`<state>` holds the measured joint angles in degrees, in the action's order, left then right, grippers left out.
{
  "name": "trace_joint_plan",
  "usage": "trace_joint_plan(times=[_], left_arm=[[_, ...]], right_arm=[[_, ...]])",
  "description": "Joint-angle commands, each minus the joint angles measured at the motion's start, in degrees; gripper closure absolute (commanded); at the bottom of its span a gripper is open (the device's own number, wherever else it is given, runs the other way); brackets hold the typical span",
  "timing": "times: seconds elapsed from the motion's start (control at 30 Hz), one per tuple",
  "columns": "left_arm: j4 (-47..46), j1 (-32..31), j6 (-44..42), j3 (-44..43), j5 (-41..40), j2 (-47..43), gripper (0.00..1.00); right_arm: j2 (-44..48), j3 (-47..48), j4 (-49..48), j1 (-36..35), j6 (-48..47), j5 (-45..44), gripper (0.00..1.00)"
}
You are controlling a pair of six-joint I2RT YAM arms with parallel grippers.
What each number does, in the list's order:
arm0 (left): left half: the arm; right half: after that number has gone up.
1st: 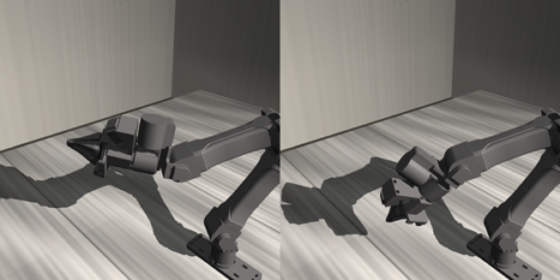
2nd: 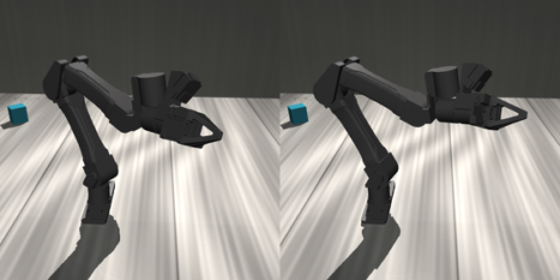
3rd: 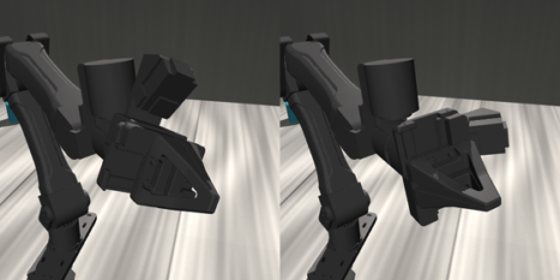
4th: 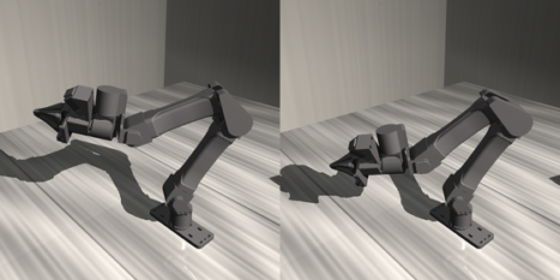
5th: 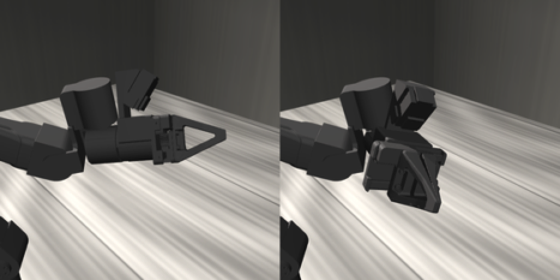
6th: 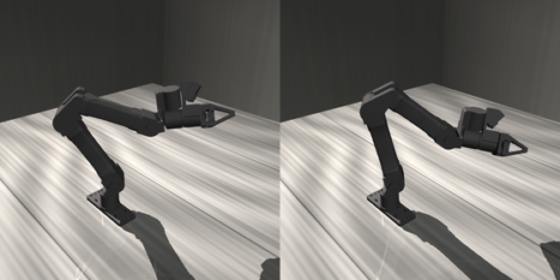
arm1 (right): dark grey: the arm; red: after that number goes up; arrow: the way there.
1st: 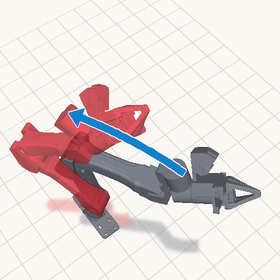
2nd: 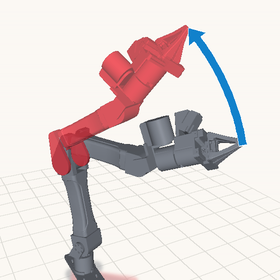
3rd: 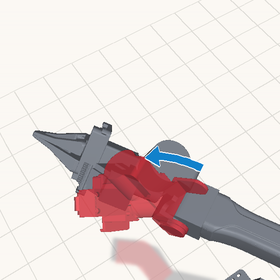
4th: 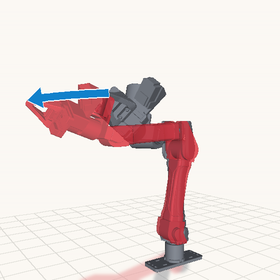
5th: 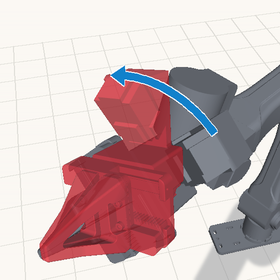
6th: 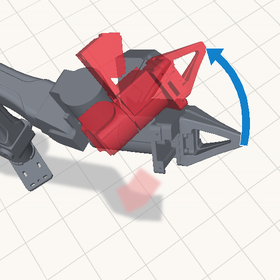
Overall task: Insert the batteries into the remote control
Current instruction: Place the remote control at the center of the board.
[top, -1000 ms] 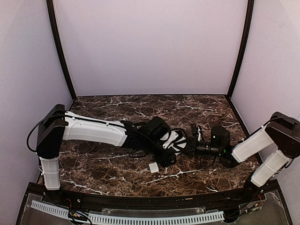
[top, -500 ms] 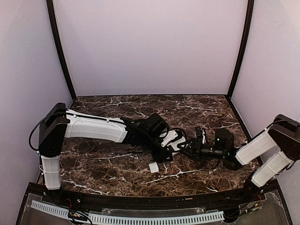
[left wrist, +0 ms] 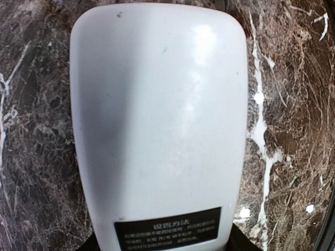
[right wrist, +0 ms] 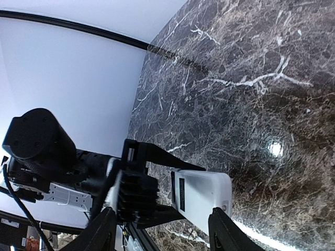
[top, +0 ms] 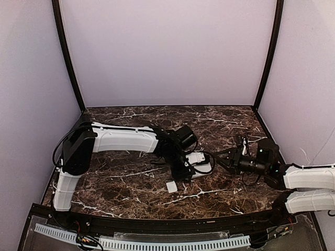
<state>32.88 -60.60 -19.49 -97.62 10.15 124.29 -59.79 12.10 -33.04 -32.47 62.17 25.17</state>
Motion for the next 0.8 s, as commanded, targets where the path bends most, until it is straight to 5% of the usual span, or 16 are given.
trace_joint_plan(times=[0.0, 0.77], left_arm=[[10.6, 0.0, -4.8, -5.1, 1.3, 3.4, 0.57], [21.3, 0.0, -10.8, -18.9, -1.6, 13.8, 0.32]], right_arm=[[4.7, -0.9, 10.6, 1.7, -4.1, -1.8, 0.45], [1.5, -3.4, 10.3, 2.7, -4.9, 0.8, 0.50]])
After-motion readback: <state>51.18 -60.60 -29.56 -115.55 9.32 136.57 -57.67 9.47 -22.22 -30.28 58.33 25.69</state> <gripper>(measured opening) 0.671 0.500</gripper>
